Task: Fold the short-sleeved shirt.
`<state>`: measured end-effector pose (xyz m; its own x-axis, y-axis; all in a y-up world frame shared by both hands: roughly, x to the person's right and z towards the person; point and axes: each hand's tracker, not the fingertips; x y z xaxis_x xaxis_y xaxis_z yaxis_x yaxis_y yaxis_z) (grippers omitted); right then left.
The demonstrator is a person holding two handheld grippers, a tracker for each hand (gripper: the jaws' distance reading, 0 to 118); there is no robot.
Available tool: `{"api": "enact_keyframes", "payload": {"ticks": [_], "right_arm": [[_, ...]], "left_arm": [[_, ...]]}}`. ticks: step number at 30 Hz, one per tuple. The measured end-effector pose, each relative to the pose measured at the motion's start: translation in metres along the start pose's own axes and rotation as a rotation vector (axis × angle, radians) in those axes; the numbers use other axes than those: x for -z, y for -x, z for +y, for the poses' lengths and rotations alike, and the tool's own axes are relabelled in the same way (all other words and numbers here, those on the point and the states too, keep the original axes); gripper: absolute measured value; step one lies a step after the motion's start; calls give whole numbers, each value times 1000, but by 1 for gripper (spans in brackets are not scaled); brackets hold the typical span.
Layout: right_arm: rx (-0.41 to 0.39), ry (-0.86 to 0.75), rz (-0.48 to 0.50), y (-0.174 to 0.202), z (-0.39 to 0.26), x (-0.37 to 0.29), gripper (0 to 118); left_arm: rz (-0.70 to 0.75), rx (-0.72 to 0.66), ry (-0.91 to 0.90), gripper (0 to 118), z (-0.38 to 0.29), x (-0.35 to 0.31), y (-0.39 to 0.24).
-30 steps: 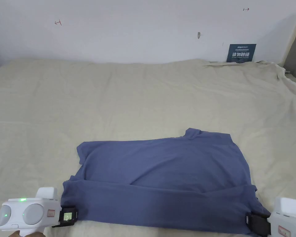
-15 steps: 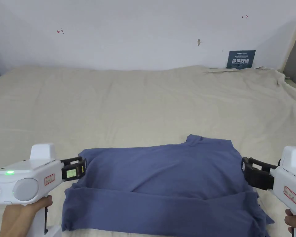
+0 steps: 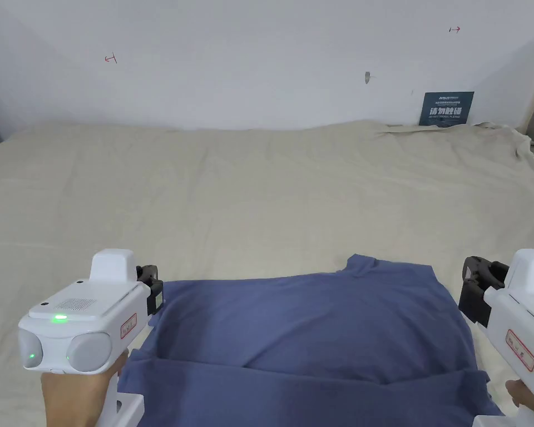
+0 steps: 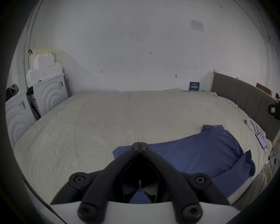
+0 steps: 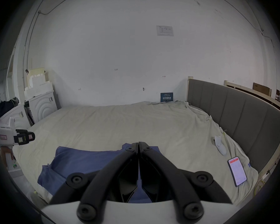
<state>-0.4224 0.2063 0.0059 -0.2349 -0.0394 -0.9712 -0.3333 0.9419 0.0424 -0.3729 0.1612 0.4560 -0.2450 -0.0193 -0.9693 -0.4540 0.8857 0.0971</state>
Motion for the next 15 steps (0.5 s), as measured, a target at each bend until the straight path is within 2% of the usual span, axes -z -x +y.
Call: {"api": "enact_keyframes", "payload": {"ticks": [6, 10, 11, 12, 13, 14, 15], "right_arm": [[1, 31, 21, 4, 6, 39, 0], [14, 79, 37, 1, 8, 64, 0], [14, 88, 40, 0, 7, 70, 0], [10, 100, 39, 0, 7, 77, 0], [9, 105, 36, -1, 7, 81, 0], [9, 110, 34, -2, 6, 88, 0], [9, 121, 32, -4, 4, 95, 0]], "left_arm": [[-5, -45, 144, 0, 7, 74, 23], [-16, -159, 251, 0, 11, 128, 46], [-16, -181, 277, 3, 12, 142, 51], [-3, -196, 307, 10, 12, 156, 56], [-2, -211, 327, 24, 14, 166, 61], [-9, -218, 356, 41, 14, 180, 64], [3, -212, 393, 64, 14, 192, 66]]}}
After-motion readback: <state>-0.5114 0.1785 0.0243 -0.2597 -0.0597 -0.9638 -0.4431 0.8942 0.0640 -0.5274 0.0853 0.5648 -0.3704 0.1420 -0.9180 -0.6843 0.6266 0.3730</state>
